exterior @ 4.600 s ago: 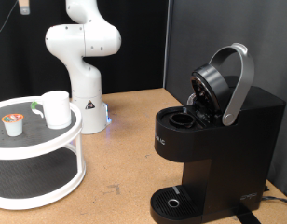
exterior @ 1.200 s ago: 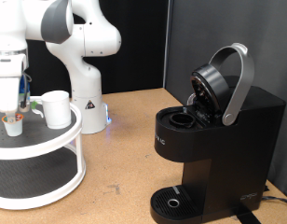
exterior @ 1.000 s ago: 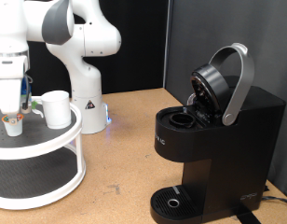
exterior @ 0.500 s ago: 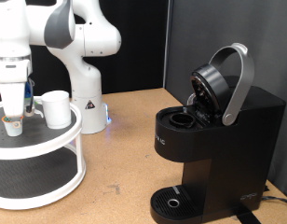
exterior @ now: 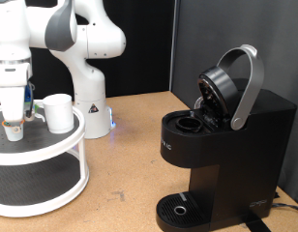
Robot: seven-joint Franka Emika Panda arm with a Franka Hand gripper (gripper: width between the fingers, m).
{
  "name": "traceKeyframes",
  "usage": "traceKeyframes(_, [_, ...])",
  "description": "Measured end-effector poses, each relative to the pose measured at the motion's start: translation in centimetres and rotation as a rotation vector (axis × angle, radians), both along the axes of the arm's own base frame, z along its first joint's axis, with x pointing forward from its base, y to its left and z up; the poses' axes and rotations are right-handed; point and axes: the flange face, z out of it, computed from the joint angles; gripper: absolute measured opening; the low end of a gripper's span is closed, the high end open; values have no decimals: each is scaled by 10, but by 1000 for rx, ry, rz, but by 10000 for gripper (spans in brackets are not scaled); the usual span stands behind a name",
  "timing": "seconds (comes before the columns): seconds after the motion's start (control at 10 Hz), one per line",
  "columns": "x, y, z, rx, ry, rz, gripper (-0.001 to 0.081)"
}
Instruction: Make a cup of coffee with the keurig machine
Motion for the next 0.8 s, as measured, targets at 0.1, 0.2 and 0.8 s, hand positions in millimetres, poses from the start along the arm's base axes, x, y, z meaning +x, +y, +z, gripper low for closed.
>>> traceKeyframes(0.1, [-1,-1,0,-1,-1,1,803])
traceKeyframes(0.2, [-1,-2,0,-3,-3,1,803])
traceKeyframes(0.8, [2,-3,-2,-7,7,-23,441])
